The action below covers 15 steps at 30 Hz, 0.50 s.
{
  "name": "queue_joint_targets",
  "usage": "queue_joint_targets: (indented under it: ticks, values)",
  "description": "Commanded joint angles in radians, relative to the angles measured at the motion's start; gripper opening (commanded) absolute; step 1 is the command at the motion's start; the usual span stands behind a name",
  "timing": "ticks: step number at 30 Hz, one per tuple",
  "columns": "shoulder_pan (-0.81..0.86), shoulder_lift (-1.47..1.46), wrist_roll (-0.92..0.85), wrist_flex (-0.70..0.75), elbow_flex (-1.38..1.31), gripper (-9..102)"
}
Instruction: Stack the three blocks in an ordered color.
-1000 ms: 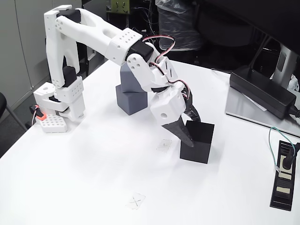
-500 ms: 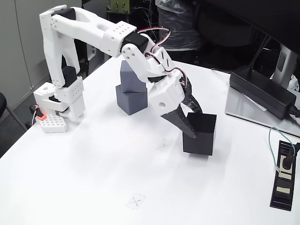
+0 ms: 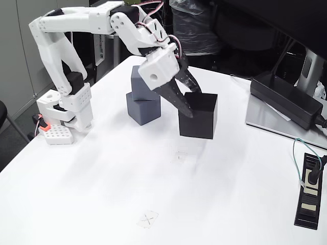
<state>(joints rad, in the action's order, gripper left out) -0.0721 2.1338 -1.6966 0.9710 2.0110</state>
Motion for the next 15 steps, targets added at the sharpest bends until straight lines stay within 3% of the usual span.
queue_joint_targets:
  ticks: [1,15]
  values:
    - [-0.038,0.098,0.011,0.133,-0.101,16]
    - [-0.152,0.178,0.015,0.604,-0.479,16]
